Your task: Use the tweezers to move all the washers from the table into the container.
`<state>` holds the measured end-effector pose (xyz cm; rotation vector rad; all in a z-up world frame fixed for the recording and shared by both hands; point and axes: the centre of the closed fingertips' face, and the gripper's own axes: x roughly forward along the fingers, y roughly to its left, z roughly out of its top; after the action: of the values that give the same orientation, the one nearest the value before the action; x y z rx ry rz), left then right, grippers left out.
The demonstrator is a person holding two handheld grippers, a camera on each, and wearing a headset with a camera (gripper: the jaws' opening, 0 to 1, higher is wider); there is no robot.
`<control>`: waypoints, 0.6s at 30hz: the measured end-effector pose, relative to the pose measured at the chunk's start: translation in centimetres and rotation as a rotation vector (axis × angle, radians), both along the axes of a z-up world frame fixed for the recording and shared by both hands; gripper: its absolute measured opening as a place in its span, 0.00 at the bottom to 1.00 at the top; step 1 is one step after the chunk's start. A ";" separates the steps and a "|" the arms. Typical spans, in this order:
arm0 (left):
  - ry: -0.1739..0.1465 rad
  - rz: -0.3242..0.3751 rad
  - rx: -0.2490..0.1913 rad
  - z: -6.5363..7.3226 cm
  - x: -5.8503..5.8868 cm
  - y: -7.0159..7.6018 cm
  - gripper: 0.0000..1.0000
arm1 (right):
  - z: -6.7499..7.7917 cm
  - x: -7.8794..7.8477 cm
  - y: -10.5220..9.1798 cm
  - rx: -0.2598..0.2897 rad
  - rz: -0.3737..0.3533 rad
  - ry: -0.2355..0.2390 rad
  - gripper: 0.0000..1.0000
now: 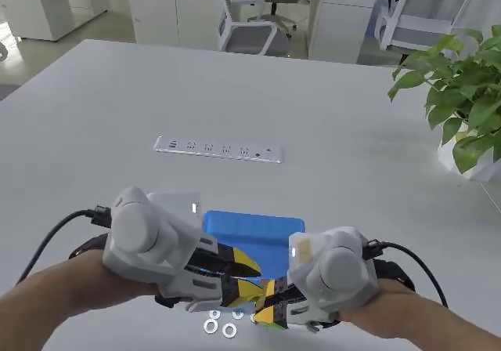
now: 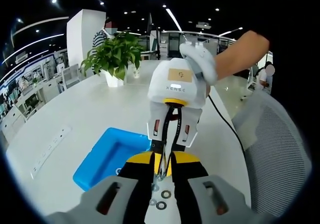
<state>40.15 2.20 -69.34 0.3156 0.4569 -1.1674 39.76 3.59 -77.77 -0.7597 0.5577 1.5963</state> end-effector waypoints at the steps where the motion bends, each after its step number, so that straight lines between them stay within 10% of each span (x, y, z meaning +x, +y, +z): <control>1: 0.000 0.005 0.000 0.0 0.0 0.1 0.20 | 0.0 0.0 0.0 0.000 0.000 0.000 0.07; 18: 0.027 0.106 -0.025 0.1 -0.4 2.3 0.47 | 1.3 -0.3 -0.2 0.012 -0.002 -0.003 0.08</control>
<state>39.74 4.46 -69.22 0.2515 0.4763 -1.0744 39.50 3.42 -76.48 -0.7523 0.5462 1.5948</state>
